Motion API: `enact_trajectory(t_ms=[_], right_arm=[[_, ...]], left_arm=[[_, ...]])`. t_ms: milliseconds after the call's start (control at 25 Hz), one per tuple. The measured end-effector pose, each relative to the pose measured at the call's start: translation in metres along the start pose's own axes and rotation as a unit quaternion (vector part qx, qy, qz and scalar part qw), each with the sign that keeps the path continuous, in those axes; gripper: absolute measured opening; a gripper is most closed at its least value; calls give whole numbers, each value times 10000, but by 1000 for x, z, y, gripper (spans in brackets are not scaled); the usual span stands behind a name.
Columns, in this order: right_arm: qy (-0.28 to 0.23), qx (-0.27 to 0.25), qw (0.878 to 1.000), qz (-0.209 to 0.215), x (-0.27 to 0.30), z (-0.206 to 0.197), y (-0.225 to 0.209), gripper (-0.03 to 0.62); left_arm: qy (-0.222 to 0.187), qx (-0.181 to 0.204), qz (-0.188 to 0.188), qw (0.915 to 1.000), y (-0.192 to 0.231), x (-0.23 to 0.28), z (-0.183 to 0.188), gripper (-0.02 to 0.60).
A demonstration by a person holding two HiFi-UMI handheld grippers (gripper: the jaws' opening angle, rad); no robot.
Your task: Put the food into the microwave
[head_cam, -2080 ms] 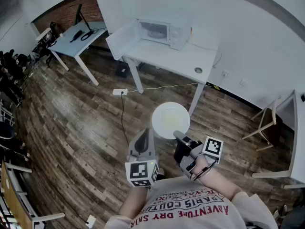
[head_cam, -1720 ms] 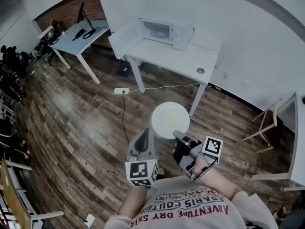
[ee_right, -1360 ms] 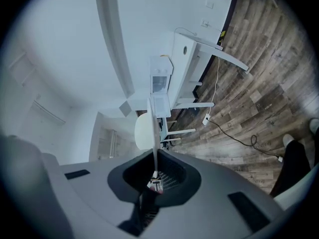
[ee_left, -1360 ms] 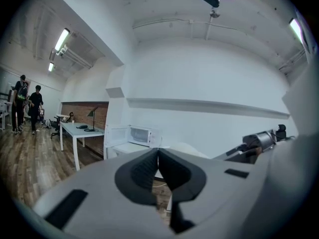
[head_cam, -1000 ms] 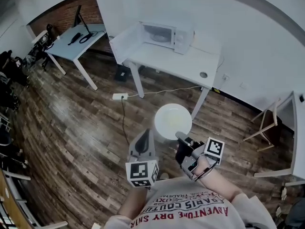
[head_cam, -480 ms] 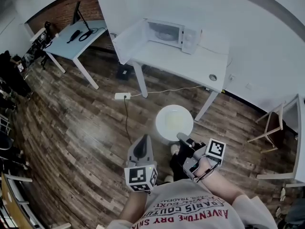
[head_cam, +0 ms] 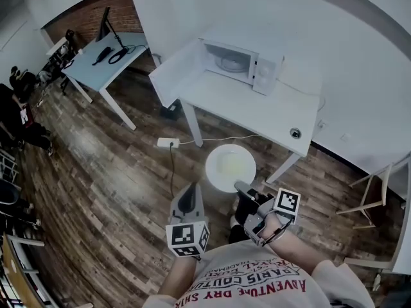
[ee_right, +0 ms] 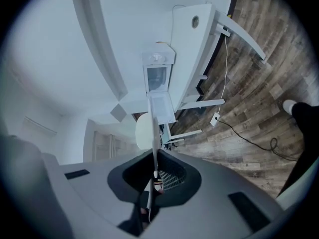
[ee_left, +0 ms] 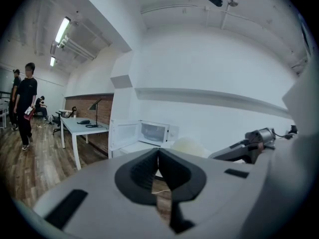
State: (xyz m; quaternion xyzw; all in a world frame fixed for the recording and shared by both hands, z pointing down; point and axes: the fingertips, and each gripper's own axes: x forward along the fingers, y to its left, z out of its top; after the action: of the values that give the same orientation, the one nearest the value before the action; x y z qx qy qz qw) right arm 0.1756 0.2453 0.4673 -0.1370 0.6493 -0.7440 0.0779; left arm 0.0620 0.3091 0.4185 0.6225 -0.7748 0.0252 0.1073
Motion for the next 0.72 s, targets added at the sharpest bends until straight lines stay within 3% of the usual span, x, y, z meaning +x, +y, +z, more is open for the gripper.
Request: enact_trajectory(t_ms=[360,720], right_arm=[[57,30,10000,73,48,87,27,23],[-356,207,9990,-188,88,144,11,23]], left_arm=[[48,-60,71,9999,-3,95,21,7],[211,-44,-375,9991,7,183,24,6]])
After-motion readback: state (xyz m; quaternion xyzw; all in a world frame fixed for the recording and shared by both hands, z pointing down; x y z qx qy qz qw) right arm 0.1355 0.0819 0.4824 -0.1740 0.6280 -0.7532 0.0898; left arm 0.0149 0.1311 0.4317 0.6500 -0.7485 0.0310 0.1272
